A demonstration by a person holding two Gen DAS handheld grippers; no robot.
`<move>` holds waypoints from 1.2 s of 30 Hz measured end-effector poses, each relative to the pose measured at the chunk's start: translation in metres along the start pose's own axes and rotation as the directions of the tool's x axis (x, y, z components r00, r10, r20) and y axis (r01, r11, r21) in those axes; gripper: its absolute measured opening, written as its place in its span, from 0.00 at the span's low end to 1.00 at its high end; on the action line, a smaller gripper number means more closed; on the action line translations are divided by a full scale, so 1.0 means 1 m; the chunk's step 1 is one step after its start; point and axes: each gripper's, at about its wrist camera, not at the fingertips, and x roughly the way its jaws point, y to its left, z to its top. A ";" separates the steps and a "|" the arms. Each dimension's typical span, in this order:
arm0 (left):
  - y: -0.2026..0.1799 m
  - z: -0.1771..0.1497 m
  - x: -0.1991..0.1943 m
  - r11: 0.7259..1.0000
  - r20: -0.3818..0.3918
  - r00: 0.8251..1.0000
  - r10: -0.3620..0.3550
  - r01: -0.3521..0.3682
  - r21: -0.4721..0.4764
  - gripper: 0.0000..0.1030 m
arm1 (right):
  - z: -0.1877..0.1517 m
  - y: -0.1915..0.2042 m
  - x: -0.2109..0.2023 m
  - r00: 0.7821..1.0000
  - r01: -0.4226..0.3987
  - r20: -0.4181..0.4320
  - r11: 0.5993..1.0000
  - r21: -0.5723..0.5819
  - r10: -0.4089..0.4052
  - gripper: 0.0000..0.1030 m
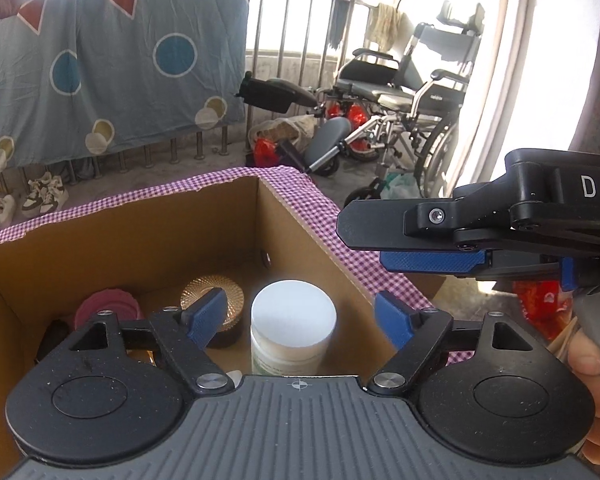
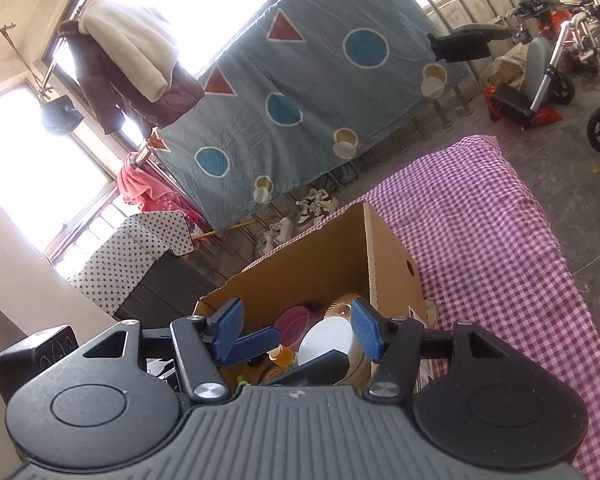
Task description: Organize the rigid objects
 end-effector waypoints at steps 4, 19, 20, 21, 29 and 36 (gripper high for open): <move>-0.002 0.001 -0.032 1.000 0.041 0.999 0.008 -0.008 0.016 0.96 | -0.009 0.026 -0.029 0.997 0.003 0.071 0.999 -0.050 0.000 0.70; 0.021 -0.024 -0.131 0.905 0.164 0.891 0.423 -0.407 -0.120 1.00 | -0.063 0.099 -0.067 0.980 0.148 0.160 0.976 -0.159 -0.122 1.00; 0.022 -0.027 -0.130 0.885 0.159 0.871 0.464 -0.449 -0.124 1.00 | -0.066 0.102 -0.064 0.975 0.182 0.159 0.969 -0.169 -0.155 1.00; 0.024 -0.031 -0.129 0.867 0.150 0.855 0.496 -0.481 -0.129 1.00 | -0.070 0.106 -0.061 0.969 0.219 0.157 0.958 -0.184 -0.191 1.00; 0.052 -0.044 -0.111 0.864 -0.041 0.874 0.485 -0.486 -0.132 1.00 | -0.092 0.122 -0.030 0.929 0.371 0.111 0.887 -0.274 -0.354 1.00; 0.066 -0.052 -0.112 0.863 -0.108 0.886 0.451 -0.463 -0.202 1.00 | -0.104 0.136 0.001 0.895 0.438 0.088 0.820 -0.369 -0.438 1.00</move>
